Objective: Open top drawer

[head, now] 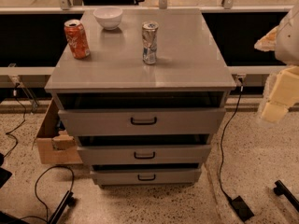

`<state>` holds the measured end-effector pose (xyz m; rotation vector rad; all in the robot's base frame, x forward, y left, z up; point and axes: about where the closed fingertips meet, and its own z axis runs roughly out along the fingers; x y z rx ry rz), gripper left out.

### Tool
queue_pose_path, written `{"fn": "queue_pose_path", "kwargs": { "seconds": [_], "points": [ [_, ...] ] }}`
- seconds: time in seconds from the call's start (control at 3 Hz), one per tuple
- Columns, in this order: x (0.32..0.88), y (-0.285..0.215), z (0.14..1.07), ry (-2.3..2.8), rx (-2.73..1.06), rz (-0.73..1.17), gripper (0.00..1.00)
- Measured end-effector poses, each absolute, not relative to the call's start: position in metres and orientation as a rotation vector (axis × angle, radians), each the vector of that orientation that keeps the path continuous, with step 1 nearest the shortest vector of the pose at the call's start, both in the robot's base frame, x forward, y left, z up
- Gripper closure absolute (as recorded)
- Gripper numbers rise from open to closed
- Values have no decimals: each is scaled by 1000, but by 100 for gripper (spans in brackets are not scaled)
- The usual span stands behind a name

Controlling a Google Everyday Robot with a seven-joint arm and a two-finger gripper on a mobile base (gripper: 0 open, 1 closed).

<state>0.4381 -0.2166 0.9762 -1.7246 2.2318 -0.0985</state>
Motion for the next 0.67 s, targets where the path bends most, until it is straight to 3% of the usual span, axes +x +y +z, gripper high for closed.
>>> {"fn": "queue_pose_path", "kwargs": {
  "seconds": [0.67],
  "points": [
    [440,-213,952,2233,-1710,-79,0]
  ]
}}
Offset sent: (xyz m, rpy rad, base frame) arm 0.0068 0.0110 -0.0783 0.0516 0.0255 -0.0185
